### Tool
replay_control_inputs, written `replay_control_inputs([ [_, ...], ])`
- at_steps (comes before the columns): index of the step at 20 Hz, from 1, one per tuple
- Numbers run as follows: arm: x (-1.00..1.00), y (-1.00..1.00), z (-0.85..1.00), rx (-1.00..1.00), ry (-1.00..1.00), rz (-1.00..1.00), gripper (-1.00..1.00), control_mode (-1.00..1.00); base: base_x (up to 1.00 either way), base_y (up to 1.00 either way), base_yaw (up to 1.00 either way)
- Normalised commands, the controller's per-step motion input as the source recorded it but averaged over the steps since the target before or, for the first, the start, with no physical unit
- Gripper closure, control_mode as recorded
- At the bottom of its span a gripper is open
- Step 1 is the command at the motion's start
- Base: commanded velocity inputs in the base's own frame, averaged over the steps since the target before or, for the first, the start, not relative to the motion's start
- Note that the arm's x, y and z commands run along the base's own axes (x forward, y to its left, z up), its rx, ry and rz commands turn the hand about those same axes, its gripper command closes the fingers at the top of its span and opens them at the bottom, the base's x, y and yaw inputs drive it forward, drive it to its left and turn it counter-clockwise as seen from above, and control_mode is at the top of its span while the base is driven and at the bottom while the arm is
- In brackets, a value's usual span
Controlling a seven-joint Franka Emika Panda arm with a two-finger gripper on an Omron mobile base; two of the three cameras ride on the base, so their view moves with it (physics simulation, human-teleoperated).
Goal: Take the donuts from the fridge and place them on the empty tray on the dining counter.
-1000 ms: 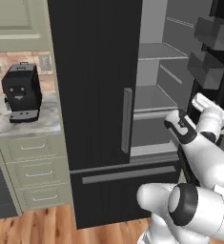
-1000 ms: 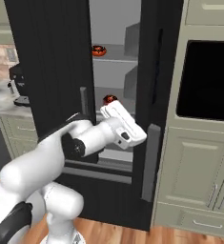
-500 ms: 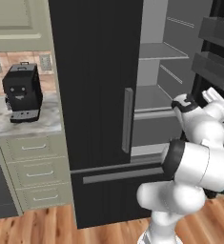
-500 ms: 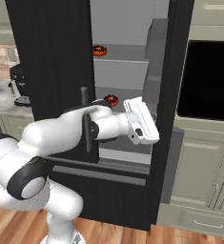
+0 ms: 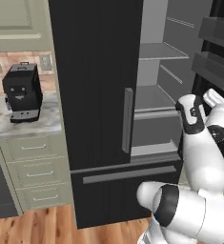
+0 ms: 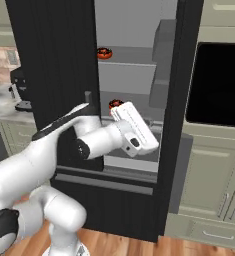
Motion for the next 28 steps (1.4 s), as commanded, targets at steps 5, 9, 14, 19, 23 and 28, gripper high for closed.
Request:
replay_control_inputs([
  [5,-0.74,0.74,0.98,-0.04,0.62,0.51,1.0,-1.0,0.0,0.0,0.0],
  [9,-0.32,0.77,0.75,0.0,0.67,0.41,1.0,-1.0,0.0,0.0,0.0],
  [14,-0.02,0.83,0.67,0.0,0.53,0.3,1.0,-1.0,0.0,0.0,0.0],
  [19,0.02,0.68,-0.05,0.07,0.22,0.3,1.0,-1.0,0.0,0.0,0.0],
  [23,0.14,0.77,-0.53,0.11,0.01,0.29,1.0,-1.0,0.0,0.0,0.0],
  [28,0.36,0.65,-0.26,0.01,0.0,0.15,-1.0,-1.0,0.0,0.0,0.0],
])
